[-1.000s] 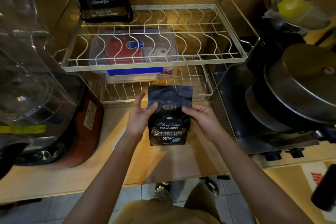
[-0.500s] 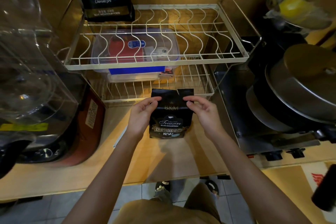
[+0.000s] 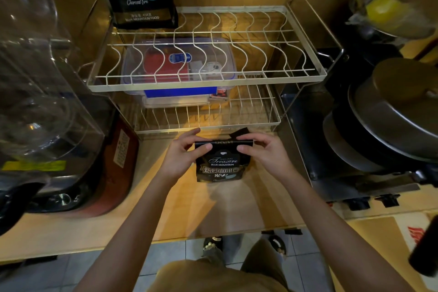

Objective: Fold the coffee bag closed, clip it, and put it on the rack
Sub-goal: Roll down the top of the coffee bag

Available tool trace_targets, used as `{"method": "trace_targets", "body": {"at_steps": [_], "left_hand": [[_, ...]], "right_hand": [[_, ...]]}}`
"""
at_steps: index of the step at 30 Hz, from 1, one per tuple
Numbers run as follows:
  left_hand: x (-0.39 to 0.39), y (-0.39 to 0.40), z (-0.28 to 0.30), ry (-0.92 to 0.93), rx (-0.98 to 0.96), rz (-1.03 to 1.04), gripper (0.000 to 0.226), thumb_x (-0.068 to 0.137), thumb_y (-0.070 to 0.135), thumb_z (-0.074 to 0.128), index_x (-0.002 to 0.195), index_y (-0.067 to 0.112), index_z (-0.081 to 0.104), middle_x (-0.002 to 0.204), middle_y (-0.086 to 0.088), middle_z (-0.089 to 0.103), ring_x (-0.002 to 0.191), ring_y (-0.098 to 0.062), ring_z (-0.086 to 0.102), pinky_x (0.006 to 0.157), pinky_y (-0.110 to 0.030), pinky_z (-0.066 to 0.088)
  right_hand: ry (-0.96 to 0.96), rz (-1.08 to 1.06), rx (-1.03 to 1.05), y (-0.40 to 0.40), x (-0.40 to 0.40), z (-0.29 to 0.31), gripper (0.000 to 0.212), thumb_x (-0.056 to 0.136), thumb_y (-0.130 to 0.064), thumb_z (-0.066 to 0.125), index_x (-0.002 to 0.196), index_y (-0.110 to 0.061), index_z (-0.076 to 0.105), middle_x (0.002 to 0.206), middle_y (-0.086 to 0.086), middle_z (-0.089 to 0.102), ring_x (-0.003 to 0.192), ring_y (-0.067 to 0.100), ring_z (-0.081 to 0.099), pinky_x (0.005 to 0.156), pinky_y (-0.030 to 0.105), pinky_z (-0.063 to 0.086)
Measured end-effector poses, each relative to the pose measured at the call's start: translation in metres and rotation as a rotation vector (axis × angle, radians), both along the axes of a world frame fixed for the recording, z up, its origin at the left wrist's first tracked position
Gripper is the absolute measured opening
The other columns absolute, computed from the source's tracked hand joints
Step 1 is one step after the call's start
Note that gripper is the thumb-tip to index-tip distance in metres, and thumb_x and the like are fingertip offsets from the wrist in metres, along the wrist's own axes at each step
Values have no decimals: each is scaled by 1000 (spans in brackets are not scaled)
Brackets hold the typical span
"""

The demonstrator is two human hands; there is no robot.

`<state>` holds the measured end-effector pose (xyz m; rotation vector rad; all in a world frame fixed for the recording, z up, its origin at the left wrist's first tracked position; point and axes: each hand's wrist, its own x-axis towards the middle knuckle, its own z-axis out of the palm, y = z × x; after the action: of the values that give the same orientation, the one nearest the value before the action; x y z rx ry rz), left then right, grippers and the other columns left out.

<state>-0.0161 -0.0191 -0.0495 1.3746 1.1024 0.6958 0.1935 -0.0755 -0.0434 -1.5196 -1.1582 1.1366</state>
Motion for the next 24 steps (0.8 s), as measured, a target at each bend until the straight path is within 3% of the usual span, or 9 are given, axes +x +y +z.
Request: {"method": "trace_targets", "body": {"at_steps": [2, 4, 6, 9, 15, 18, 21, 24], "left_hand": [[0, 0, -1, -21, -12, 18, 12, 76, 19, 67, 87, 23, 70, 125, 7, 51, 117, -7, 44, 82, -24, 49], [3, -2, 1, -73, -32, 25, 12, 77, 14, 65, 87, 20, 69, 111, 4, 62, 107, -10, 55, 73, -20, 54], [6, -4, 4, -110, -46, 36, 12, 79, 10, 64, 89, 14, 69, 94, -2, 68, 89, -13, 65, 63, -17, 54], [6, -2, 5, -115, -35, 49, 12, 79, 8, 63, 90, 8, 68, 86, -6, 69, 75, -10, 68, 60, -17, 55], [7, -2, -2, -141, -25, 121, 10, 77, 3, 64, 86, 6, 69, 64, 10, 73, 66, -5, 68, 57, -14, 52], [7, -3, -1, -122, -13, 89, 15, 81, 4, 59, 93, 8, 68, 65, 16, 73, 69, -2, 68, 59, -13, 52], [1, -3, 3, -101, -32, 27, 24, 84, 5, 55, 107, 10, 62, 71, 19, 73, 77, 5, 66, 64, -9, 51], [-17, -1, -2, -136, -60, 68, 36, 79, 4, 61, 112, 17, 58, 102, 7, 68, 95, 0, 64, 81, -16, 53]], "right_hand": [[-28, -18, -8, 1, 2, 0, 27, 72, -9, 73, 98, -10, 70, 131, 3, 51, 122, 14, 45, 100, 36, 42], [-28, -19, -9, 3, 2, 1, 26, 72, -8, 73, 98, -8, 71, 135, -1, 47, 122, 7, 41, 98, 29, 39], [-1, -13, 1, 5, 2, 4, 26, 72, -4, 72, 98, -3, 70, 127, 1, 56, 113, -1, 50, 96, 21, 42], [6, -47, 20, 7, -1, 5, 28, 71, 3, 71, 98, 3, 68, 99, 3, 68, 84, -15, 61, 74, 3, 47], [66, -40, -21, 7, 0, -4, 18, 73, -1, 70, 88, -11, 71, 83, -5, 69, 73, -6, 66, 67, 7, 51], [119, -42, -58, 9, 1, -7, 14, 78, -5, 67, 83, -17, 70, 84, -6, 69, 72, -8, 65, 63, 5, 49], [134, -55, -59, 11, -1, -8, 12, 80, -6, 65, 90, -9, 70, 83, -4, 69, 70, -6, 66, 61, 6, 50], [137, -109, -56, 13, -3, -9, 15, 80, -5, 64, 94, -2, 68, 79, -3, 69, 63, -5, 65, 58, 7, 50]]}}
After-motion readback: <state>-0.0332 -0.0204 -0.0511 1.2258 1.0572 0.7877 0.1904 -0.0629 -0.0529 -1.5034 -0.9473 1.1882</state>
